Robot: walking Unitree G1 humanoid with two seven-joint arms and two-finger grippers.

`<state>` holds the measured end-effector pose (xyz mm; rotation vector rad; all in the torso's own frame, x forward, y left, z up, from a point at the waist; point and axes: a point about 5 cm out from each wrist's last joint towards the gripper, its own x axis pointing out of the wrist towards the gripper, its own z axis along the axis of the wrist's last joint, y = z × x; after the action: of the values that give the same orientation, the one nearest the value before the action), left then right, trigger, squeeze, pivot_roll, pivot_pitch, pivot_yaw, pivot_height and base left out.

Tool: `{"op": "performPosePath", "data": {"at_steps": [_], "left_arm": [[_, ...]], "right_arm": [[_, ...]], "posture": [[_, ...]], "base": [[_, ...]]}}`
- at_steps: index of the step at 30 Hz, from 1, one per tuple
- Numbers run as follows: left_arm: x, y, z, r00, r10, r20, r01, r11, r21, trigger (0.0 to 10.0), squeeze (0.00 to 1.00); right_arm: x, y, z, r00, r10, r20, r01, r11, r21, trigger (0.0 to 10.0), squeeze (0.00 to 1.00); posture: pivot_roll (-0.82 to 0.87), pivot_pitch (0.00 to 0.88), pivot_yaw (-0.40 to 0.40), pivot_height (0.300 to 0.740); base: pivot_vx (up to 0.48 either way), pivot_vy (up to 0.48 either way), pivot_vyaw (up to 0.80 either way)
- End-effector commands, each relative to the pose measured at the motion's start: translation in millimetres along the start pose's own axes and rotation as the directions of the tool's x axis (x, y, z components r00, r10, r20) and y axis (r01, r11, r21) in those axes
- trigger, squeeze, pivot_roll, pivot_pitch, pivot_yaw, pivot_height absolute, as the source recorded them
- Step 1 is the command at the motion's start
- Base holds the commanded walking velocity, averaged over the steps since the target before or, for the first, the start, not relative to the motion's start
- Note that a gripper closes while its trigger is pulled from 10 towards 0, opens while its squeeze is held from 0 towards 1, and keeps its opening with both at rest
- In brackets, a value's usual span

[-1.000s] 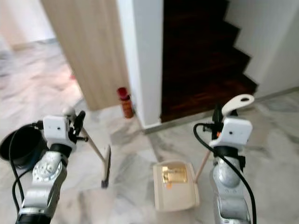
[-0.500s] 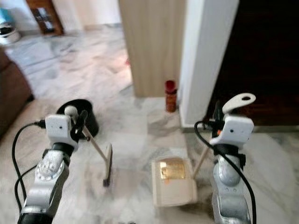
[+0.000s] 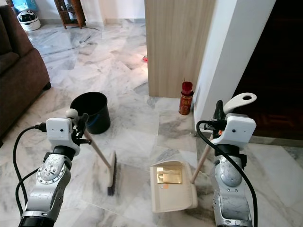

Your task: Sweep floor

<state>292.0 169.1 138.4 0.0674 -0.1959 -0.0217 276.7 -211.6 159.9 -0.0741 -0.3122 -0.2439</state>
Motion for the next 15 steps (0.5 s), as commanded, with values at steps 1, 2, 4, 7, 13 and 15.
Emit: {"op": "performPosePath", "data": {"at_steps": [1, 2, 4, 7, 13, 15], "left_arm": [[3.2, 5.6, 11.8, 0.999, 0.013, 0.049, -0.014, 1.000, 0.022, 10.0, 0.00], [3.3, 5.1, 11.9, 0.999, 0.012, 0.049, -0.013, 1.000, 0.021, 10.0, 0.00], [3.1, 4.9, 11.8, 0.999, 0.011, 0.050, -0.012, 1.000, 0.020, 10.0, 0.00], [2.8, 4.6, 11.6, 0.999, 0.010, 0.049, -0.011, 1.000, 0.019, 10.0, 0.00], [2.1, 4.9, 11.6, 0.999, 0.010, 0.050, -0.011, 1.000, 0.020, 10.0, 0.00], [2.1, 5.1, 11.8, 0.999, 0.011, 0.050, -0.012, 1.000, 0.020, 10.0, 0.00]], "right_arm": [[3.4, 1.7, 6.4, 1.000, 0.000, 0.028, 0.000, 1.000, 0.019, 10.0, 0.00], [3.8, 0.8, 5.9, 1.000, -0.003, 0.025, 0.002, 1.000, 0.023, 10.0, 0.00], [4.0, 0.6, 5.5, 1.000, -0.005, 0.022, 0.005, 1.000, 0.028, 10.0, 0.00], [5.1, 2.5, 4.8, 1.000, 0.001, 0.015, -0.002, 0.999, 0.041, 10.0, 0.00], [5.3, 4.7, 4.3, 1.000, 0.007, 0.013, -0.007, 0.999, 0.050, 10.0, 0.00], [5.7, 6.0, 4.1, 1.000, 0.010, 0.012, -0.011, 0.999, 0.052, 10.0, 0.00]], "posture": [[-0.01, 0.066, 0.042, 0.740], [-0.01, 0.066, 0.042, 0.740], [-0.01, 0.060, 0.042, 0.740], [-0.01, 0.052, 0.042, 0.740], [0.00, 0.048, 0.042, 0.740], [0.00, 0.048, 0.042, 0.740]], "base": [[0.000, 0.360, 0.00], [0.000, 0.360, 0.00], [0.000, 0.360, 0.00], [0.000, 0.356, -0.41], [0.000, 0.355, -0.33], [0.000, 0.358, 0.00]]}}
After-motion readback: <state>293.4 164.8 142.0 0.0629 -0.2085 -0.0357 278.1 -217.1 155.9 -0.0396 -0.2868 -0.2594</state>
